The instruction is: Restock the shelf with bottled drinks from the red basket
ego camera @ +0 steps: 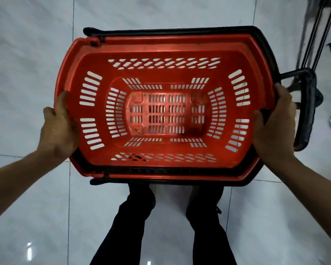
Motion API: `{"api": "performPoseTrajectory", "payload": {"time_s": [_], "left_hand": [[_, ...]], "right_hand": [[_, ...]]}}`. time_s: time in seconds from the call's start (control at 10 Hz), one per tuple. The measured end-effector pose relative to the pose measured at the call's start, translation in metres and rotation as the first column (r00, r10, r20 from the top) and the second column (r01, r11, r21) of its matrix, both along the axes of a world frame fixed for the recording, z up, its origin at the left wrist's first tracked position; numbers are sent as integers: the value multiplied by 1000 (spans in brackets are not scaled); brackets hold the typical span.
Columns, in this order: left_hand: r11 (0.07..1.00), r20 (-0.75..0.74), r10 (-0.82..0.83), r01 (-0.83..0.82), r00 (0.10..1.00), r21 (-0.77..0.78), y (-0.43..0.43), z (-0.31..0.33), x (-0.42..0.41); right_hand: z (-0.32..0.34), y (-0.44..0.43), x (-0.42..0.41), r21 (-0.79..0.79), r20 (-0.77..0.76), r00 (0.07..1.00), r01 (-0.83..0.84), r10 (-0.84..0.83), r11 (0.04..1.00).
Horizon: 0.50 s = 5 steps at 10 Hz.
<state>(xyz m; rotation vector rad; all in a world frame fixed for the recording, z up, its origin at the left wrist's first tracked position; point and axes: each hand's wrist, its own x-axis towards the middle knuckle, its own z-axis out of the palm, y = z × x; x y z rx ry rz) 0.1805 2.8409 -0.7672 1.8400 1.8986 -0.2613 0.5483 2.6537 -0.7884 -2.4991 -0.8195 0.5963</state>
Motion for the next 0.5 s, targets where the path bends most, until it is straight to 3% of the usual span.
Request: {"api": "performPoseTrajectory", "payload": {"time_s": [0.2,0.3,0.4,0.5], "left_hand": [[981,-99,-155,141,983,-136,12,26,1],[975,-160,-164,135,973,-178,23,72,20],[989,-40,-19,13,999,-145,34,147,51],[998,14,-56,56,998,12,42,244,91]], "right_hand": [[32,5,20,-141,-16,994,-105,104,984],[82,11,32,-272,-9,989,-145,149,951],[159,26,44,-229,-139,976,-195,166,954],[254,36,52,-89,-145,976,-175,161,980]]}}
